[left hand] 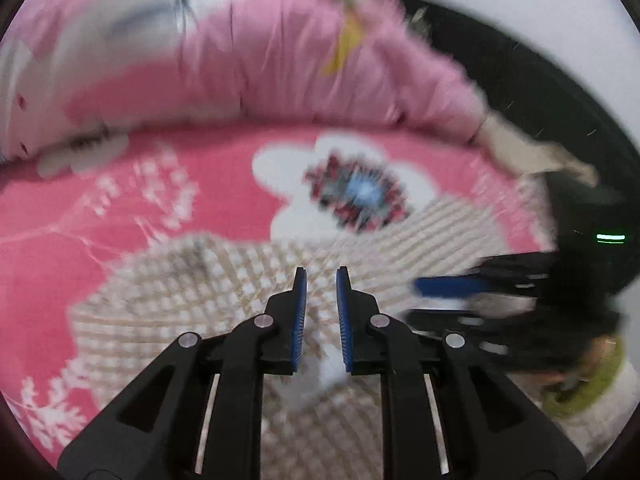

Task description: Fold large clothes

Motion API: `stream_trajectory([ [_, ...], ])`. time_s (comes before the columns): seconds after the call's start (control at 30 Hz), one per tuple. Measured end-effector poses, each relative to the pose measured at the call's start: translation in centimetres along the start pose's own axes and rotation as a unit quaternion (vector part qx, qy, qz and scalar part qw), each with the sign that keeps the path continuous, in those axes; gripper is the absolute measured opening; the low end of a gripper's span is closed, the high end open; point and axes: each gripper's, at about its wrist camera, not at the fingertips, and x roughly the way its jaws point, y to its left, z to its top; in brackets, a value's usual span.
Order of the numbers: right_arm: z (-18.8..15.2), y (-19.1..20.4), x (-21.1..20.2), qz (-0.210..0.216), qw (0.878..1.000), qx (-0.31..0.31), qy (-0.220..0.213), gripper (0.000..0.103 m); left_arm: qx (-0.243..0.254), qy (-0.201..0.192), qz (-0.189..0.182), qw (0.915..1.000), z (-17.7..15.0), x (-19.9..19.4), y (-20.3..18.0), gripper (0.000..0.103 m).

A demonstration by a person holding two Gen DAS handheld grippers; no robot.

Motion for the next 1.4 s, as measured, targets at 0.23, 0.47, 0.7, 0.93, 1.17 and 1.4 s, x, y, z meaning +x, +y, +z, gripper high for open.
stream_trajectory([
  [0.23,-1.7,-3.2,-6.6,-0.023,0.999,0.028,-0.022,0.036,-0.025,0.017,-0.012,0.9995,-2.6,0.5,2.7,0.016],
  [0.47,2.1,-4.1,-3.3,-0.064,0.997,0.03,-0.029,0.042,-0.023,0.015,-0.003,0.9996,-2.8,0.8,2.5,0.016],
  [0.7,-1.8,-5.8,-2.9,-0.095,0.995,0.039,-0.009,0.042,-0.021,-0.001,-0.017,0.9996,-3.5,0.4,3.1,0.016],
  [0.93,-1.1,-2.0,-8.1,-0.119,0.992,0.027,-0.039,0.054,0.004,-0.041,0.005,0.9991,-3.2,-2.5,1.8,0.03],
  [1.17,1.1,0.4,-1.6,-0.127,0.991,0.033,-0.011,0.054,0.022,0.002,0.014,0.9997,-3.7,-1.3,-1.2,0.04],
  [1.4,-4.8,2.1,-4.7,-0.169,0.984,0.061,0.008,0.058,0.029,0.018,0.068,0.9971,-7.1,-3.5,-0.8,0.044],
])
